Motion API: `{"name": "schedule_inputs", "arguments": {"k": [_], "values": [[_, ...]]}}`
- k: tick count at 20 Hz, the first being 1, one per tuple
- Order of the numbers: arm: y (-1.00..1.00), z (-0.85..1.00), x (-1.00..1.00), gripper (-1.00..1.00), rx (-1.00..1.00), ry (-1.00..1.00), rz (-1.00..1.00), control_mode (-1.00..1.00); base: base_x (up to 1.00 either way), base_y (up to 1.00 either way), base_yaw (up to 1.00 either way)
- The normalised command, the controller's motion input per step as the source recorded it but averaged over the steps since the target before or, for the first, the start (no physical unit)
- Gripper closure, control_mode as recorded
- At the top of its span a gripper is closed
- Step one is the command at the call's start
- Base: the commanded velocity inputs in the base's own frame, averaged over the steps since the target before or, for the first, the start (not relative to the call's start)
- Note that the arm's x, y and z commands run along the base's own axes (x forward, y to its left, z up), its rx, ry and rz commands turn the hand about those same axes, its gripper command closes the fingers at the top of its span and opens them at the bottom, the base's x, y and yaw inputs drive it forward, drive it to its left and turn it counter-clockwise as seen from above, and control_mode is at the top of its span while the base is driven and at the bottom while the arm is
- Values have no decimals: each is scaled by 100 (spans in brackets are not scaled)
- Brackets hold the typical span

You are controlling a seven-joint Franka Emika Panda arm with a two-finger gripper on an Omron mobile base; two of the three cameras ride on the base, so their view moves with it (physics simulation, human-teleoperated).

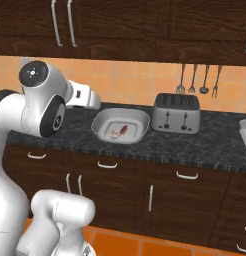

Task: Place one garlic and one steak in each tupperware on the nearby counter, to pack two identical lunches.

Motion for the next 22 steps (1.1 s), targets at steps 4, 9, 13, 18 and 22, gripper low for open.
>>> {"name": "schedule_inputs", "arguments": {"k": [4, 9, 13, 18, 22], "values": [[0, 18, -100, -100, 6, 0, -1, -100, 0, 0, 0], [0, 0, -98, -100, 0, 0, -7, -100, 0, 0, 0], [0, 9, -54, -100, 0, 0, -7, -100, 0, 0, 0], [0, 17, -1, -100, 0, 0, 0, -100, 0, 0, 0], [0, 0, -1, -100, 0, 0, 0, -100, 0, 0, 0]]}}
